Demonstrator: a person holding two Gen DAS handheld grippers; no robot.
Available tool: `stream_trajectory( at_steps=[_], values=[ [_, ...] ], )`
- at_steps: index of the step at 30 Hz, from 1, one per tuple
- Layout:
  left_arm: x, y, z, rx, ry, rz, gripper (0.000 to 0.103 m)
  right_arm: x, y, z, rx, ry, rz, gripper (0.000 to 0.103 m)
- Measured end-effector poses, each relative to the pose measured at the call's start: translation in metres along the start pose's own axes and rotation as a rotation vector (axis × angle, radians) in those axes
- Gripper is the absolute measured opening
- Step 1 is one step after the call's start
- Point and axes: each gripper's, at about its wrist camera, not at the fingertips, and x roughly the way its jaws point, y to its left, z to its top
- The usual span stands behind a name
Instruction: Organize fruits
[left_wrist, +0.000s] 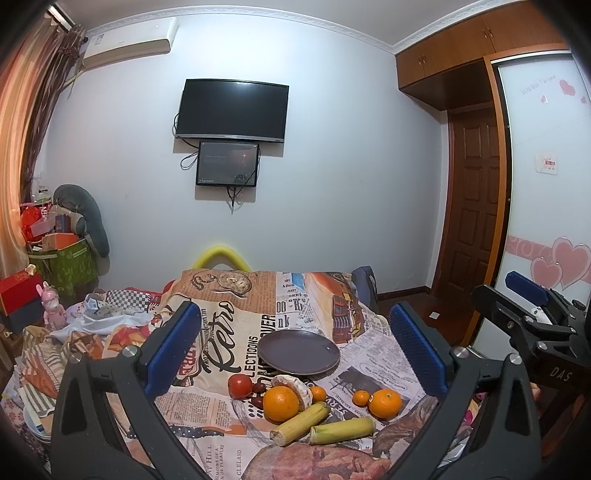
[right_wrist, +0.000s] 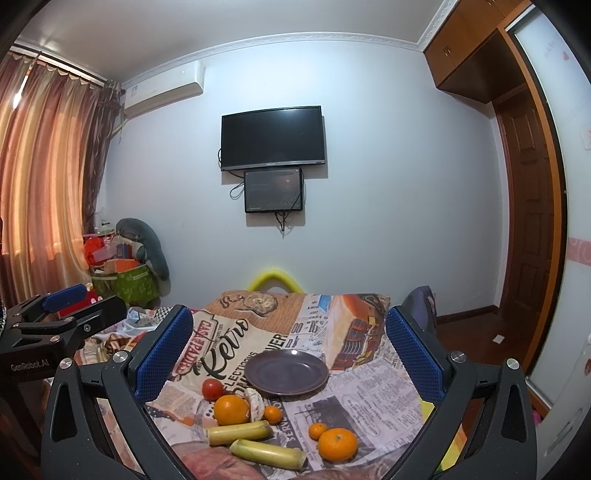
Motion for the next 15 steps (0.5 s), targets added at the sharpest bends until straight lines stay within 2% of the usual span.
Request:
stream_trajectory(
  at_steps=[15],
  values=[
    [0.0004,-0.0012,0.0013,0.000,-0.002,-0.011,0.103,0.0001,0.0012,-0.0020,0.002,0.001,0.003,0.103]
  ],
)
